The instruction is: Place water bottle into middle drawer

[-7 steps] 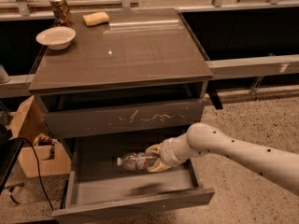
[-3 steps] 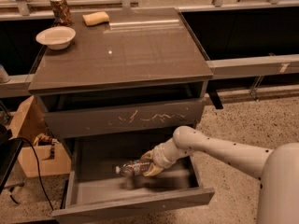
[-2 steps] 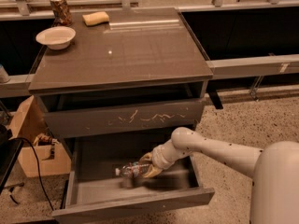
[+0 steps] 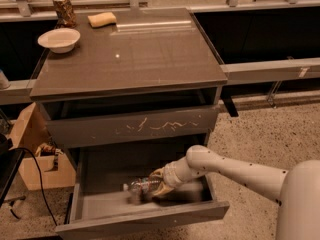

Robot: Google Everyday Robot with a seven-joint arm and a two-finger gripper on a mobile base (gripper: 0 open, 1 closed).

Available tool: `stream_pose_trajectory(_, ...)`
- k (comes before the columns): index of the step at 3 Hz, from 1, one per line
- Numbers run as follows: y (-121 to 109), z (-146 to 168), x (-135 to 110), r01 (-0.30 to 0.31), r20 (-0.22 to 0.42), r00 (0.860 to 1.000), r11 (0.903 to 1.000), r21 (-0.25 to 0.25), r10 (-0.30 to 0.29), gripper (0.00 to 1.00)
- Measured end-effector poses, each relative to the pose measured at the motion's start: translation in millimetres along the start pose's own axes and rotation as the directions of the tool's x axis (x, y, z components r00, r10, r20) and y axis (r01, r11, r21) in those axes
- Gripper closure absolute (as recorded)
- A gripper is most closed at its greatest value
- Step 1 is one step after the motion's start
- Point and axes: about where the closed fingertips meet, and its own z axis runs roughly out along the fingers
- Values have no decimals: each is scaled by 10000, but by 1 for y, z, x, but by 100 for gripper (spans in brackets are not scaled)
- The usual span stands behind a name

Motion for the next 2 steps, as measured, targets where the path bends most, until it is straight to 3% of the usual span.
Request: stream_pose_trajectory(2,5,6,-2,90,108,9999,10000,6,-90,100)
